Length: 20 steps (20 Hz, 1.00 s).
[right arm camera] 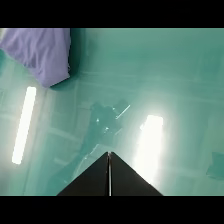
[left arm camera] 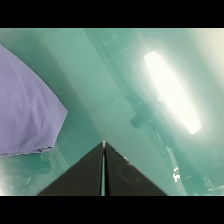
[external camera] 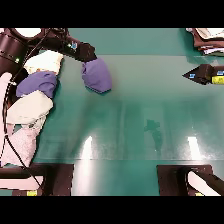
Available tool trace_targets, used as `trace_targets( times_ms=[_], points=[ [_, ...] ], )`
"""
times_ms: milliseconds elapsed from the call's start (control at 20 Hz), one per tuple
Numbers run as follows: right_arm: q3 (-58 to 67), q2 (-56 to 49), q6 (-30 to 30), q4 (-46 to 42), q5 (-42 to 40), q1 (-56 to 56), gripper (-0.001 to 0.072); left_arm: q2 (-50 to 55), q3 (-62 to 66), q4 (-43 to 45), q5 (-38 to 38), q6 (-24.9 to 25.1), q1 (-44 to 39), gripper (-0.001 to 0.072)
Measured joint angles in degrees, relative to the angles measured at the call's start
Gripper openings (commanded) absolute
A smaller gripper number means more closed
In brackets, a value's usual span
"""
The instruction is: Fold the shirts.
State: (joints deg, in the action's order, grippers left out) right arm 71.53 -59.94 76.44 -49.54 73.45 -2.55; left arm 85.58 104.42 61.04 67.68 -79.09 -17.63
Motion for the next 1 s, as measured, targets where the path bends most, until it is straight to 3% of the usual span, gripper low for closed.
trace_targets(
  times_ms=[850, 900, 950, 1000],
  points=[
    [0.0, 0.0, 0.0, 0.0, 0.0, 0.0, 0.0014, 0.0, 0.0, -0.5, -0.5, -0.2, 0.0, 0.0043],
    [0.0, 0.0, 0.0, 0.0, 0.0, 0.0, 0.0014, 0.0, 0.0, -0.4, -1.0, -0.1, 0.0, 0.0383],
    [0.0, 0.0, 0.0, 0.0, 0.0, 0.0, 0.0014, 0.0, 0.0, 0.4, -1.8, 0.0, 0.0, 0.0639],
    [0.0, 0.0, 0.0, 0.0, 0.0, 0.0, 0.0014, 0.0, -0.3, 2.2, -2.8, -0.1, 0.0, 0.0662]
  ],
)
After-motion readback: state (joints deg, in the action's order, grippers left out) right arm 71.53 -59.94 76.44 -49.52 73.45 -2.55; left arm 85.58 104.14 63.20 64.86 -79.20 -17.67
